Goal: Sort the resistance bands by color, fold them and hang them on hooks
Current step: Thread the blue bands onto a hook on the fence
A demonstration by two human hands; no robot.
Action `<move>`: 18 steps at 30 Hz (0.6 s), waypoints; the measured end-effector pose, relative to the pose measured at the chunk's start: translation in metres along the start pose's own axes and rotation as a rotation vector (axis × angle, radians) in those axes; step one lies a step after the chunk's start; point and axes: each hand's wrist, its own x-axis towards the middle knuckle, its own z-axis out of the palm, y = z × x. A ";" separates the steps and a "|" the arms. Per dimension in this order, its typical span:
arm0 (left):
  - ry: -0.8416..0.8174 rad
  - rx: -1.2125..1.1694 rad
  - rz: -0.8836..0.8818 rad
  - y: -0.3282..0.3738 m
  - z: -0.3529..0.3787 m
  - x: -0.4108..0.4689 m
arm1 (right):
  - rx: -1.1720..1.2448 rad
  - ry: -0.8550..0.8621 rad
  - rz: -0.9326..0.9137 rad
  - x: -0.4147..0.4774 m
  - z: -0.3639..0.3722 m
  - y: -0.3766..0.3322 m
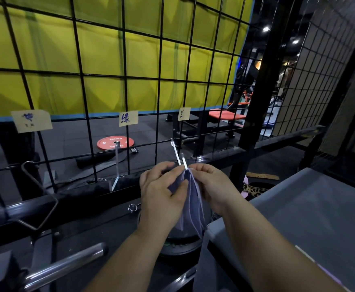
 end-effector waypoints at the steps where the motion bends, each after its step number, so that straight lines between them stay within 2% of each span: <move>1: -0.005 0.026 0.008 0.000 0.000 0.000 | -0.023 -0.004 -0.009 -0.001 0.000 0.000; 4: -0.021 0.020 -0.016 0.003 0.000 0.000 | -0.093 -0.021 -0.024 -0.001 -0.001 0.000; 10: -0.130 -0.168 -0.170 0.010 -0.003 0.000 | -0.115 0.000 0.008 0.000 -0.001 0.001; 18: -0.140 -0.312 -0.217 0.013 -0.003 -0.002 | -0.090 0.025 0.029 0.003 -0.001 0.007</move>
